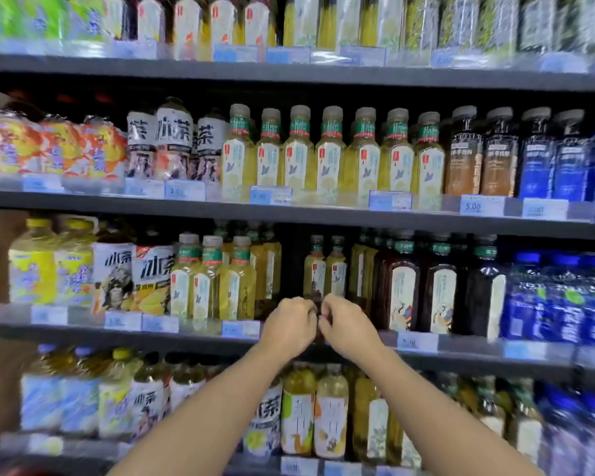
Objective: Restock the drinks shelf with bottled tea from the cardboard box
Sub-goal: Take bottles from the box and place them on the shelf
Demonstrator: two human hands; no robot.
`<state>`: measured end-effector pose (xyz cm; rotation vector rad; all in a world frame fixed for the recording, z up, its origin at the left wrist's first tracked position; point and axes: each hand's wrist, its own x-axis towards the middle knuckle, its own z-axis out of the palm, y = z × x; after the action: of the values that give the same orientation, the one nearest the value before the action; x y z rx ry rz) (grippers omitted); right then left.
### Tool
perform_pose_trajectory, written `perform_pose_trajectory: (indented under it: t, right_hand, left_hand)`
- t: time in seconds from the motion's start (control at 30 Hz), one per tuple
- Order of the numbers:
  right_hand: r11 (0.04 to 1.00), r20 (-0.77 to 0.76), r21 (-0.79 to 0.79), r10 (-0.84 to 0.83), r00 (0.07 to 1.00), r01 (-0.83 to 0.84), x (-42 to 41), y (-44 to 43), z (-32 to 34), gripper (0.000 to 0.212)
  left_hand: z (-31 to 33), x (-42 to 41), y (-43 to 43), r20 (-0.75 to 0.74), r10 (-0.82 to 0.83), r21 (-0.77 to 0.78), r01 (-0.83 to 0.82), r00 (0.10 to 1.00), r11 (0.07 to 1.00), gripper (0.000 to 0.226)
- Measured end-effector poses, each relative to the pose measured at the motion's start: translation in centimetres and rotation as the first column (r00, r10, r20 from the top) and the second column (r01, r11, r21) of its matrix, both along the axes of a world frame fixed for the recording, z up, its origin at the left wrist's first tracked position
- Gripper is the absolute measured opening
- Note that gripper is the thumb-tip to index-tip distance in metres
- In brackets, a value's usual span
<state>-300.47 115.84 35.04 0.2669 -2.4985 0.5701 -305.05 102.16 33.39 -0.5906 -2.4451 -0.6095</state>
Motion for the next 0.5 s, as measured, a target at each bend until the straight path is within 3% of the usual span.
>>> perform_pose_trajectory:
  t: [0.07, 0.2, 0.33, 0.5]
  right_hand:
    - [0.999, -0.025, -0.038, 0.026, 0.999, -0.027, 2.8, -0.6, -2.2, 0.013]
    - [0.995, 0.033, -0.045, 0.087, 0.996, -0.085, 7.1, -1.7, -10.1, 0.020]
    - [0.991, 0.283, -0.037, 0.133, 0.950, -0.127, 10.8, -2.5, -20.8, 0.013]
    - [0.977, 0.597, 0.014, 0.164, 0.786, -0.215, 14.7, -3.7, -33.7, 0.010]
  left_hand:
    - [-2.4, 3.2, -1.1, -0.089, -0.026, 0.054, 0.030, 0.996, 0.998, 0.027]
    - [-10.2, 8.8, -3.6, -0.061, -0.035, 0.021, 0.036, 0.998, 0.999, 0.026]
    - [-21.1, 13.0, -6.9, 0.212, 0.000, 0.001, 0.000, 0.977, 1.000, 0.019]
    - [-34.1, 17.8, -10.4, 0.594, 0.107, -0.203, 0.021, 0.797, 0.979, 0.018]
